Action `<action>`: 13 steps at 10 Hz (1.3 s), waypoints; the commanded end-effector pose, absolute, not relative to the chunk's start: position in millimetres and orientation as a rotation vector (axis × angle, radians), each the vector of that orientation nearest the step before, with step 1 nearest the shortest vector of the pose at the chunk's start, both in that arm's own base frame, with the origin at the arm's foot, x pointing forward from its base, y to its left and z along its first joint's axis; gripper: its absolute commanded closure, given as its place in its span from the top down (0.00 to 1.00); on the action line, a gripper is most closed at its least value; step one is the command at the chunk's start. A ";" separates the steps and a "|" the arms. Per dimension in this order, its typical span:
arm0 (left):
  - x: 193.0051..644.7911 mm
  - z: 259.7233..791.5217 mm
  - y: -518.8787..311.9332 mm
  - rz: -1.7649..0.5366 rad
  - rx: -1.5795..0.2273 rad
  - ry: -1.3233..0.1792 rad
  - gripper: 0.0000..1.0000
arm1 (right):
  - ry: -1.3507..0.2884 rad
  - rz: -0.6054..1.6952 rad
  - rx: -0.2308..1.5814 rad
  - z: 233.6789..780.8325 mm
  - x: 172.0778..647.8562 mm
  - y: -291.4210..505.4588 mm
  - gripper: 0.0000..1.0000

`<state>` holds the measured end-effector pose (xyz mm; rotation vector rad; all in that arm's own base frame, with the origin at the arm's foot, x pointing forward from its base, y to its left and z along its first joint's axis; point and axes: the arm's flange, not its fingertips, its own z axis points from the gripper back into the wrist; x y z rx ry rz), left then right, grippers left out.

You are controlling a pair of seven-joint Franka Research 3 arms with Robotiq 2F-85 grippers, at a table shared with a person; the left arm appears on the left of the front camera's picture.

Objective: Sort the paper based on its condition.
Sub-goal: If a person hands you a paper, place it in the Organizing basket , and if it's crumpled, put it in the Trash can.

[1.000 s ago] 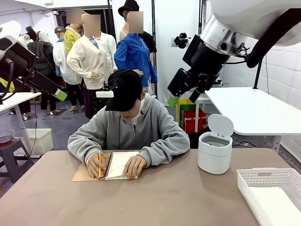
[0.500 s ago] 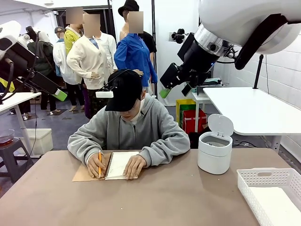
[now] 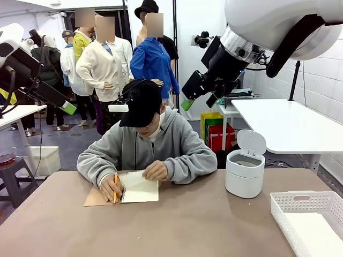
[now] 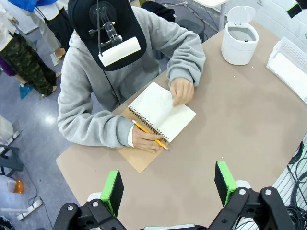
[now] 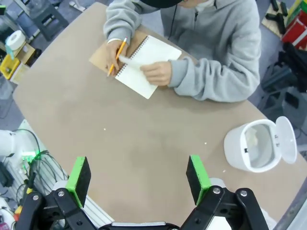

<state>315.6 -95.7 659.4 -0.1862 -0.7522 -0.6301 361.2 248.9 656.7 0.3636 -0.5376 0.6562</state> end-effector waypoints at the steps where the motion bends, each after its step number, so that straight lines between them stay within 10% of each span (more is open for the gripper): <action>1: 315.5 659.6 -95.6 -0.618 -0.208 -0.750 1.00 | -0.532 0.643 0.368 654.5 359.1 248.5 1.00; 13: 315.5 659.6 -95.6 -0.618 -0.208 -0.750 1.00 | -0.532 0.643 0.368 654.5 359.1 248.5 1.00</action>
